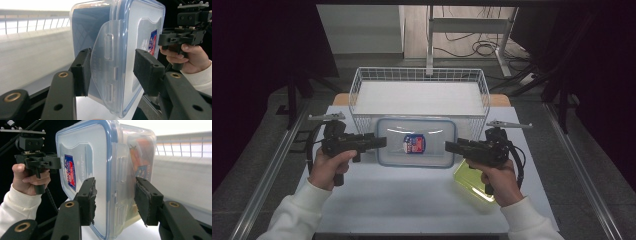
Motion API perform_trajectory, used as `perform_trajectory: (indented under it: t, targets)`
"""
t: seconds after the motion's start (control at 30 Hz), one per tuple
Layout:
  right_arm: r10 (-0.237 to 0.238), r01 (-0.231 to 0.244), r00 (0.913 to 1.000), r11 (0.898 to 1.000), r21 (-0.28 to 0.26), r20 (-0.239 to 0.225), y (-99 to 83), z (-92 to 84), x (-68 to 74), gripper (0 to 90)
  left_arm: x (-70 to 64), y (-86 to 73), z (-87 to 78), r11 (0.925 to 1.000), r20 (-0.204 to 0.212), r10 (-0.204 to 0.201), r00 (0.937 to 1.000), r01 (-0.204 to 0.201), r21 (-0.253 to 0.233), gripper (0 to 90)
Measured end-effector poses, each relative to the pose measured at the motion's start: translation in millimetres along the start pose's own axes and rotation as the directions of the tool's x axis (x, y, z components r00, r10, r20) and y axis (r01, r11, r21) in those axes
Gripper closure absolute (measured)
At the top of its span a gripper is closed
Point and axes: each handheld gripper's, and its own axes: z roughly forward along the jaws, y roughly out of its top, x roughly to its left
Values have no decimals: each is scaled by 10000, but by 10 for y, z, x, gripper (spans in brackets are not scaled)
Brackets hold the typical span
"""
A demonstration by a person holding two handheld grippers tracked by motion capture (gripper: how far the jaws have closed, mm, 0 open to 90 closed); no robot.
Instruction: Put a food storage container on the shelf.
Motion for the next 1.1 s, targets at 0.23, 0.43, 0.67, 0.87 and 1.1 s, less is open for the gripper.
perform_trajectory:
  t: [0.23, 0.43, 0.67, 0.87, 1.1]
  targets:
    - [-156, 155, 9999, 9998, -154, -27, 156, -36, -6, 531, -27, 173, 6, 9998, -22, 188, 9998, -188, -73, 499]
    - [-238, 238, 9997, 9994, -232, -2, 262, -61, -13, 532, -35, 277, 22, 9996, 23, 257, 9997, -256, -132, 499]
    - [-396, 396, 9992, 9987, -311, 5, 367, -96, -5, 533, -63, 380, 24, 9990, 32, 381, 9993, -381, -222, 499]
    - [-455, 453, 9990, 9981, -419, -35, 457, -113, -13, 533, -80, 489, 24, 9983, 1, 528, 9986, -528, -228, 499]
    - [-495, 489, 9987, 9975, -502, -124, 567, -114, -42, 535, -78, 619, 28, 9980, -45, 567, 9984, -568, -265, 499]
